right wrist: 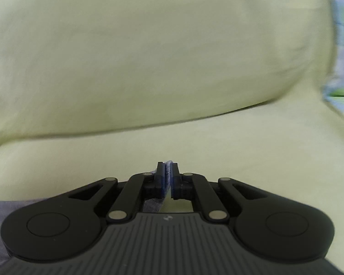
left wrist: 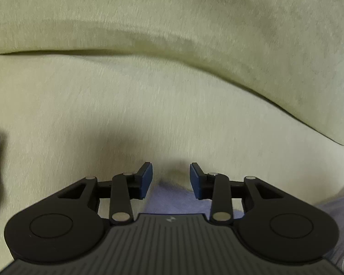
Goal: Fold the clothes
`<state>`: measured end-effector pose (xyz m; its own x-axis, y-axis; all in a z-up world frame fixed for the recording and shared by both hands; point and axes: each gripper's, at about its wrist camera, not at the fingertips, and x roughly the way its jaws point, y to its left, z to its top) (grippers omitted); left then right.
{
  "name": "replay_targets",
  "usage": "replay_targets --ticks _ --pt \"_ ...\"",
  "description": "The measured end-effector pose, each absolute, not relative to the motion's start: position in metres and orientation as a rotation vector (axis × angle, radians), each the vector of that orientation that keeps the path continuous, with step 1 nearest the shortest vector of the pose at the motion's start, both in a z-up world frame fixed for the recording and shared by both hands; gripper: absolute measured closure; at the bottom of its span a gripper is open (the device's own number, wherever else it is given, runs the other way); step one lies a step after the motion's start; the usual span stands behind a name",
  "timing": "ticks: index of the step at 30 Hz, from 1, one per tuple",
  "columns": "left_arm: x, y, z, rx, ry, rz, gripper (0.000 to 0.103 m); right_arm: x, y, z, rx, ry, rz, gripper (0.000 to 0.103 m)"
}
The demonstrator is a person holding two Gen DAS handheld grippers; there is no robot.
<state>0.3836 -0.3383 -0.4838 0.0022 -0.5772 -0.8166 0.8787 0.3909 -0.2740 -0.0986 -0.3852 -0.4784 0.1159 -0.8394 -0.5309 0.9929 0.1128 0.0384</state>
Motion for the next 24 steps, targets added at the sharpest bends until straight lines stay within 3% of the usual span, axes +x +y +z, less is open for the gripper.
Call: replay_targets --ticks 2,4,5,6,7,18,19,20,24 --pt "0.383 -0.34 -0.486 0.356 1.065 -1.192 0.059 -0.103 -0.379 -0.483 0.427 0.451 -1.455 0.098" --pt "0.381 -0.343 -0.489 0.377 1.078 -1.194 0.059 -0.107 -0.383 -0.502 0.515 0.574 -1.47 0.088" --pt "0.38 -0.343 -0.489 0.39 1.082 -1.196 0.059 -0.108 -0.38 -0.504 0.509 0.586 -1.493 0.078" --pt "0.379 -0.343 -0.488 0.404 1.081 -1.204 0.059 -0.108 -0.377 -0.505 0.504 0.598 -1.517 0.05" --pt "0.378 -0.344 -0.487 0.419 1.081 -1.212 0.059 -0.109 -0.374 -0.504 0.492 0.6 -1.529 0.039" --pt "0.385 -0.352 -0.504 0.394 1.236 -1.269 0.055 -0.11 -0.34 -0.51 0.583 0.514 -1.391 0.036" --pt "0.381 -0.352 -0.503 0.404 1.214 -1.283 0.064 -0.109 -0.339 -0.509 0.584 0.517 -1.377 0.036" --pt "0.377 -0.352 -0.501 0.428 1.192 -1.308 0.103 -0.108 -0.339 -0.509 0.585 0.519 -1.361 0.037" --pt "0.363 -0.351 -0.489 0.499 1.116 -1.386 0.103 -0.106 -0.334 -0.509 0.586 0.526 -1.302 0.042"
